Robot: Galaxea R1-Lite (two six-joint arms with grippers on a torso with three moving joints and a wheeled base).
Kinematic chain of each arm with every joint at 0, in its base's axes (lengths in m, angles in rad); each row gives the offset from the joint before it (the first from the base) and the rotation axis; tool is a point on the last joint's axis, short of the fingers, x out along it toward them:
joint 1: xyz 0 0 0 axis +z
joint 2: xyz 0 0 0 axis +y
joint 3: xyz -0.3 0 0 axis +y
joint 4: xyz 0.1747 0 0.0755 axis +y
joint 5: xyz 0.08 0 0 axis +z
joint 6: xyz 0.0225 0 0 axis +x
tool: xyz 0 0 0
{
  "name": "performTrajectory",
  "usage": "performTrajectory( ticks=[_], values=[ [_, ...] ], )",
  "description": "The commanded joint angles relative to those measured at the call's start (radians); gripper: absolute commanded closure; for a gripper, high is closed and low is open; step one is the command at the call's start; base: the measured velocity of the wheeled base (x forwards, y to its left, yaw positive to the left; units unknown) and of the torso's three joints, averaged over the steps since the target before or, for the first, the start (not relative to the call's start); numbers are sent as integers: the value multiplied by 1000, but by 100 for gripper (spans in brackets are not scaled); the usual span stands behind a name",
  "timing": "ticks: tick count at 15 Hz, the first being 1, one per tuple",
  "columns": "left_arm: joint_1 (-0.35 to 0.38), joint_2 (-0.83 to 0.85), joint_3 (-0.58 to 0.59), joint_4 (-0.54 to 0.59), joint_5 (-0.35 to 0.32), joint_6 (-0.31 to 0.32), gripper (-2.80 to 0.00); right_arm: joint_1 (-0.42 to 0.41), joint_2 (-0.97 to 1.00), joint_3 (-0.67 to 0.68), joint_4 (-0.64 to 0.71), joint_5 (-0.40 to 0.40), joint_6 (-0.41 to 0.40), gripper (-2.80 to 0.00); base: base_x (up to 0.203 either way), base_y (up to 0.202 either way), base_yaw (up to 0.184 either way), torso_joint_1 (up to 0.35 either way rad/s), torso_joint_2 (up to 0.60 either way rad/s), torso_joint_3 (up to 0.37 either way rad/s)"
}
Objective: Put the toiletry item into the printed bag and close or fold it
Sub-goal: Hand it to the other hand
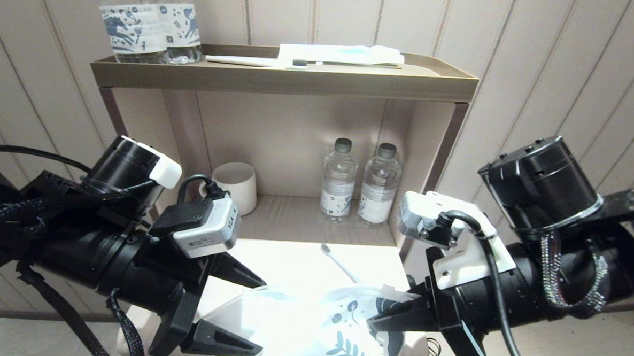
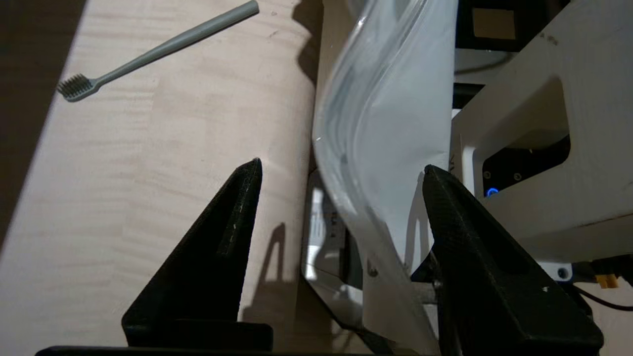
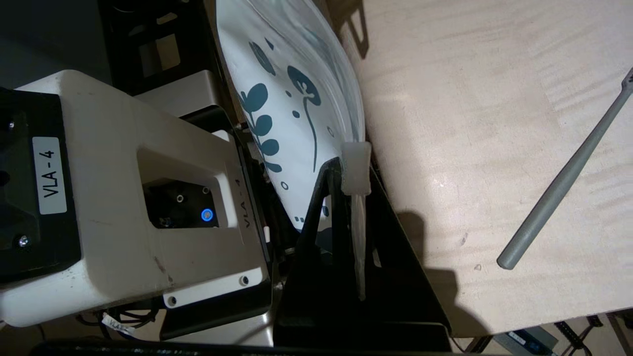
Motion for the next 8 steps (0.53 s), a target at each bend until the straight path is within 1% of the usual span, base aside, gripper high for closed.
performTrajectory(
  ticks=[1,3,5,6,8],
  values=[
    [29,0,2,4,-3,-22,-280,-16,-32,3,2,4,-1,0,0,0,0,0,0,0],
    [51,-1,2,0,0,-110,-280,-26,-44,2,2,3,1,0,0,0,0,0,0,0],
    [91,-15,9,2,-1,-123,-280,-29,-59,3,3,1,3,0,0,0,0,0,0,0],
    [110,-32,30,-2,-1,-125,-280,-31,-75,4,6,0,3,0,0,0,0,0,0,0],
    [151,-59,70,-6,-2,-119,-280,-59,-107,6,10,-2,4,0,0,0,0,0,0,0]
  ],
)
